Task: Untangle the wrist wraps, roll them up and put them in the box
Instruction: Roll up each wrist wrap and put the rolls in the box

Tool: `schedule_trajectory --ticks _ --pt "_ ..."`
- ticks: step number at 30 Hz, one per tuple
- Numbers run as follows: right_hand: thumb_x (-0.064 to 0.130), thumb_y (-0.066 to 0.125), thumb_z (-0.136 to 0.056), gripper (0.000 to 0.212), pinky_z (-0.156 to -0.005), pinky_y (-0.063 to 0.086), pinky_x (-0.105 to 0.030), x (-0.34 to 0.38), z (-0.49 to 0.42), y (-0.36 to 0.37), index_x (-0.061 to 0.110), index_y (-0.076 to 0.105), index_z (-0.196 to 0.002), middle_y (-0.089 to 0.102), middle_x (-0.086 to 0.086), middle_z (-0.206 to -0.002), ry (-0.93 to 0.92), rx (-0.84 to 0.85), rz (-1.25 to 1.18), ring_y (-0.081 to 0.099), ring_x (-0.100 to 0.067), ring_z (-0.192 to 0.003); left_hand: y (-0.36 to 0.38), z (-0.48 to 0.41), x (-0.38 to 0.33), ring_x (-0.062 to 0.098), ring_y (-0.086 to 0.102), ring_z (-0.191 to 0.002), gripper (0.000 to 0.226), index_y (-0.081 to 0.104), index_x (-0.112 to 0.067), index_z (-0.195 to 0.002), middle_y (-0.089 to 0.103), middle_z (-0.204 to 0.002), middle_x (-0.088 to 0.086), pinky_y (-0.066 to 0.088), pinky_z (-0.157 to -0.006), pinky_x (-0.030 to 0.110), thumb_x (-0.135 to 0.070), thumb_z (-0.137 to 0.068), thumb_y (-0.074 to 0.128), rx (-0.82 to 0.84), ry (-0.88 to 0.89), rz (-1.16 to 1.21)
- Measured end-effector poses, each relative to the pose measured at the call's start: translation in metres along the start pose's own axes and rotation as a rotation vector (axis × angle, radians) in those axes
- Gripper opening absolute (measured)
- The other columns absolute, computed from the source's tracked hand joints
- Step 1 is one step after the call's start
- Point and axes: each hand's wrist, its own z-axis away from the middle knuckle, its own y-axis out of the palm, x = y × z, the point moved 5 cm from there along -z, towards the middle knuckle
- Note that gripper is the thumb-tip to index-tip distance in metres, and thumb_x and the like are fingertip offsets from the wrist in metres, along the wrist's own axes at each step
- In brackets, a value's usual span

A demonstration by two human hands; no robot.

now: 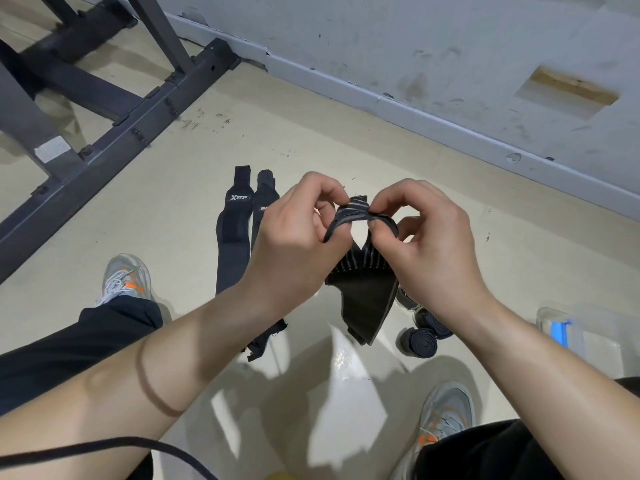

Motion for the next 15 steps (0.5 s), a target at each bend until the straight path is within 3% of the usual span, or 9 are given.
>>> schedule_trajectory --ticks 5,8,10,15 --pt "0.003 0.066 -0.086 0.028 -0.059 0.043 -0.020 0.0021 0.0007 0.0021 0.031 0.062 -0.085 0.062 0.012 -0.090 0.016 0.012 -0.038 0.059 -0.020 -0.063 0.0032 -0.0005 0.0018 0.025 0.044 -0.064 0.024 0.059 -0.022 -0.095 0.050 -0.073 0.009 0.038 -0.058 0.028 -0.001 -0.086 0.066 0.060 -0.056 0.168" --pt "0.001 0.065 -0.089 0.035 -0.056 0.036 -0.012 0.0041 0.0008 0.0036 0.035 0.061 -0.083 0.060 0.012 -0.088 0.047 0.041 -0.151 0.056 -0.011 -0.061 0.0038 -0.0011 0.0058 0.012 0.045 -0.059 0.028 0.060 -0.026 -0.108 0.052 -0.071 -0.003 0.039 -0.059 0.023 -0.007 -0.088 0.064 0.047 -0.126 0.264" --pt "0.000 0.064 -0.091 0.035 -0.054 0.034 -0.012 0.0053 0.0005 0.0040 0.034 0.060 -0.083 0.059 0.010 -0.085 0.055 0.058 -0.225 0.053 -0.006 -0.060 0.0023 -0.0029 0.0056 0.004 0.049 -0.062 0.025 0.066 -0.026 -0.104 0.056 -0.071 -0.015 0.040 -0.063 0.017 -0.007 -0.088 0.066 0.041 -0.112 0.215" --pt "0.005 0.066 -0.091 0.025 -0.053 0.041 -0.027 0.0024 -0.0004 0.0029 0.028 0.060 -0.086 0.061 0.015 -0.087 0.069 0.048 -0.233 0.053 -0.034 -0.061 -0.0020 -0.0026 0.0013 0.003 0.066 -0.072 0.025 0.065 -0.035 -0.088 0.071 -0.083 -0.019 0.047 -0.065 0.014 -0.012 -0.088 0.074 0.002 -0.086 0.145"
